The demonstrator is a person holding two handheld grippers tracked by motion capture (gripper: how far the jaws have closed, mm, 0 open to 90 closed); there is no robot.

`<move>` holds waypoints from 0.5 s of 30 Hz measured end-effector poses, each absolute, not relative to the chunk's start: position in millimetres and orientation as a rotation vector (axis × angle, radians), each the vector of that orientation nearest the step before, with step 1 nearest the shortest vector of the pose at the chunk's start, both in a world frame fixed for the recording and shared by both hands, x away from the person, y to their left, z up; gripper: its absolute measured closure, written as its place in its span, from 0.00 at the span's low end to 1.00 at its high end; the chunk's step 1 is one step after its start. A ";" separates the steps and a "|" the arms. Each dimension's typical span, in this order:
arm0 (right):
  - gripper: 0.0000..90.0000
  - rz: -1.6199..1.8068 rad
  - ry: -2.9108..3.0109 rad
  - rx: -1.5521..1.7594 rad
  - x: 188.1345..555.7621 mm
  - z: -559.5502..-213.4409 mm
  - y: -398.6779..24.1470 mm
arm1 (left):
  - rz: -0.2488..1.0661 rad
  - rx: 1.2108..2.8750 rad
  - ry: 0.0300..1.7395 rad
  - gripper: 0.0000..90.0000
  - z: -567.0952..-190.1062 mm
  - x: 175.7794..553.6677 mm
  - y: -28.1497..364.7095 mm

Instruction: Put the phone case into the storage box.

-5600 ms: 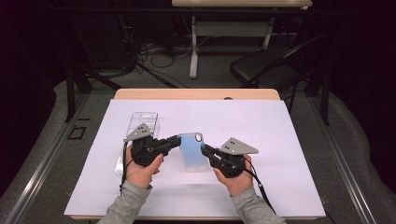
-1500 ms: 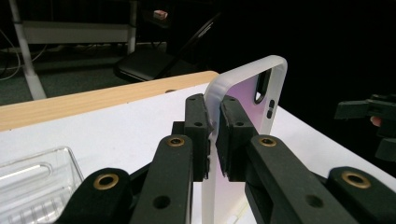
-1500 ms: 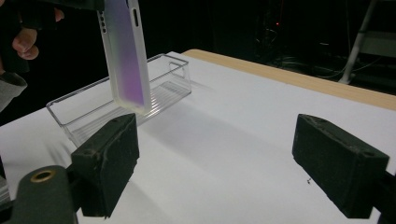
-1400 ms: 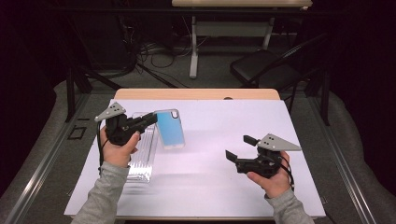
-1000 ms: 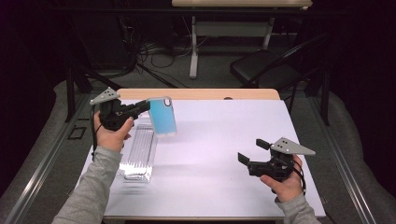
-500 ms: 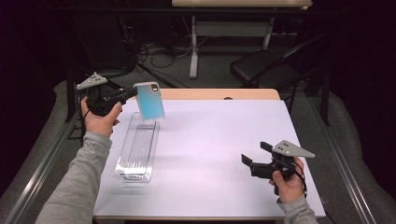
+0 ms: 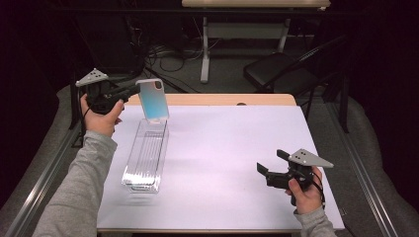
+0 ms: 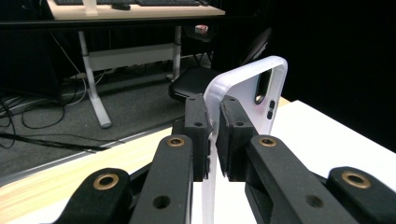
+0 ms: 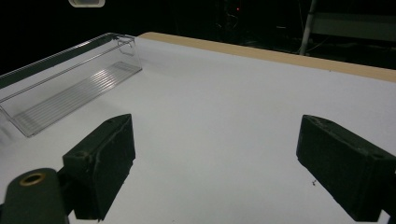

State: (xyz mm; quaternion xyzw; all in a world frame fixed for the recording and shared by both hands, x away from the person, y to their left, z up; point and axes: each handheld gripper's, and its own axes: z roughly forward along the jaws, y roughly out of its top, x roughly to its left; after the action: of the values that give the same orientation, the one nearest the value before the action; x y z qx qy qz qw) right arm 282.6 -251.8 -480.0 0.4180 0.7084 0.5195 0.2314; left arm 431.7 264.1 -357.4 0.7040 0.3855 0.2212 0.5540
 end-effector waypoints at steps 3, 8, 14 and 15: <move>0.12 1.428 1.943 1.143 282.8 -480.4 -252.0 | 0.532 1.659 0.915 0.93 -357.8 434.9 267.4; 0.12 1.424 1.939 1.152 282.8 -481.8 -252.2 | 0.543 1.651 0.921 0.93 -360.7 439.9 271.9; 0.12 1.421 1.937 1.150 282.8 -483.0 -251.9 | 0.544 1.647 0.926 0.93 -366.5 447.2 277.7; 0.12 1.419 1.937 1.151 282.8 -483.1 -251.7 | 0.544 1.647 0.928 0.93 -367.9 448.5 278.5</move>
State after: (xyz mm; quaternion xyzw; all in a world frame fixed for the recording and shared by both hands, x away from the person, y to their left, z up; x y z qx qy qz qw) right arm 282.8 -251.7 -483.1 0.4198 0.7068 0.5178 0.2369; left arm 448.5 278.5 -367.9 0.6971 0.3926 0.2304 0.5539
